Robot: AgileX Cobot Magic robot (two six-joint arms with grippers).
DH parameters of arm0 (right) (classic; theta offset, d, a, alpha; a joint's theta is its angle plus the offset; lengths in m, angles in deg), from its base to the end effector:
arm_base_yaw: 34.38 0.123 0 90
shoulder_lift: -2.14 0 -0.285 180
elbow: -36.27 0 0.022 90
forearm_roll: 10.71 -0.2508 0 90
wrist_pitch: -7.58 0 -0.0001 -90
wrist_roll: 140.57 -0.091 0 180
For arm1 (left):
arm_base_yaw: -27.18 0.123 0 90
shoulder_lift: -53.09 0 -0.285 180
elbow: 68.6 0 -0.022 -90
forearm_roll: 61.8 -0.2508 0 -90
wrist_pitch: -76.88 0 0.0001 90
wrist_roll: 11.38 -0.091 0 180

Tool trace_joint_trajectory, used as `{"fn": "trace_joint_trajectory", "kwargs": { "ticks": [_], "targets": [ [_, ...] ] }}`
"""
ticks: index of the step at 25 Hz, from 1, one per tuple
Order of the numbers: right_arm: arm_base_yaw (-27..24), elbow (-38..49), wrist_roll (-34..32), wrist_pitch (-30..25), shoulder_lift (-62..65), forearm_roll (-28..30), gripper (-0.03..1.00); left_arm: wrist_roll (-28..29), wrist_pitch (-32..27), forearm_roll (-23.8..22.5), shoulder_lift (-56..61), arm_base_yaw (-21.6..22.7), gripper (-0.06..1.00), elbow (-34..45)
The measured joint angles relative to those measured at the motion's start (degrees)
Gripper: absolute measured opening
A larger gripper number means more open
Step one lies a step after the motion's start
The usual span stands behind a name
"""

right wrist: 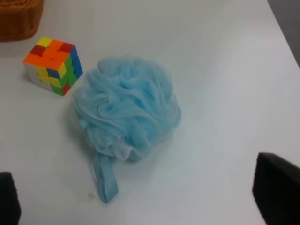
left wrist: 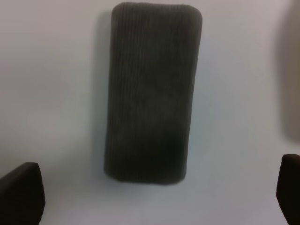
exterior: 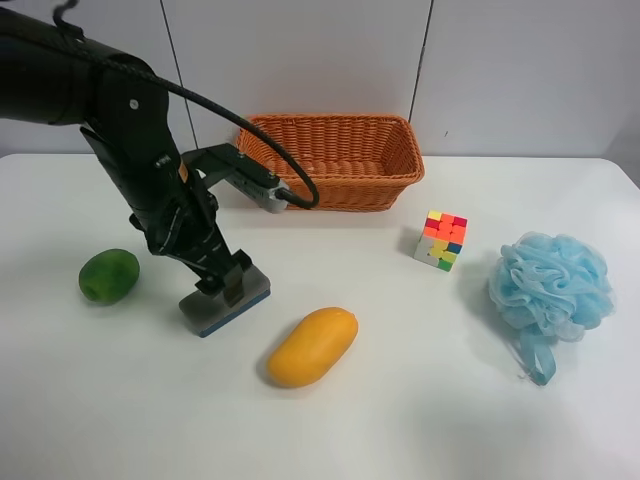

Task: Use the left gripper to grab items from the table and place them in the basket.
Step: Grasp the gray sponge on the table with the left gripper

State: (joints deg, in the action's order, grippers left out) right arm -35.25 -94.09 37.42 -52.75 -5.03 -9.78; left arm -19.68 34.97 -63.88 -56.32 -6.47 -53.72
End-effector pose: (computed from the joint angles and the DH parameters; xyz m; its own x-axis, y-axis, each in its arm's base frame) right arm -0.0040 -0.0012 0.2727 -0.4551 0.0340 -0.8898 0.0401 0.9990 0.0176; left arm 0.2809 -0.1843 0.1803 -0.7025 0.6730 -0.2313 0.6793 0.7311 0.0640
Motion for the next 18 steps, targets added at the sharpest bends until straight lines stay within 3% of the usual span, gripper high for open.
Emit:
{"fn": "trace_joint_trajectory", "kwargs": {
  "ticks": [18],
  "targets": [
    [0.0,0.0,0.0,0.0,0.0,0.0,0.99,0.05,7.79,0.0,-11.28,-0.22,0.99,0.0]
  ]
}}
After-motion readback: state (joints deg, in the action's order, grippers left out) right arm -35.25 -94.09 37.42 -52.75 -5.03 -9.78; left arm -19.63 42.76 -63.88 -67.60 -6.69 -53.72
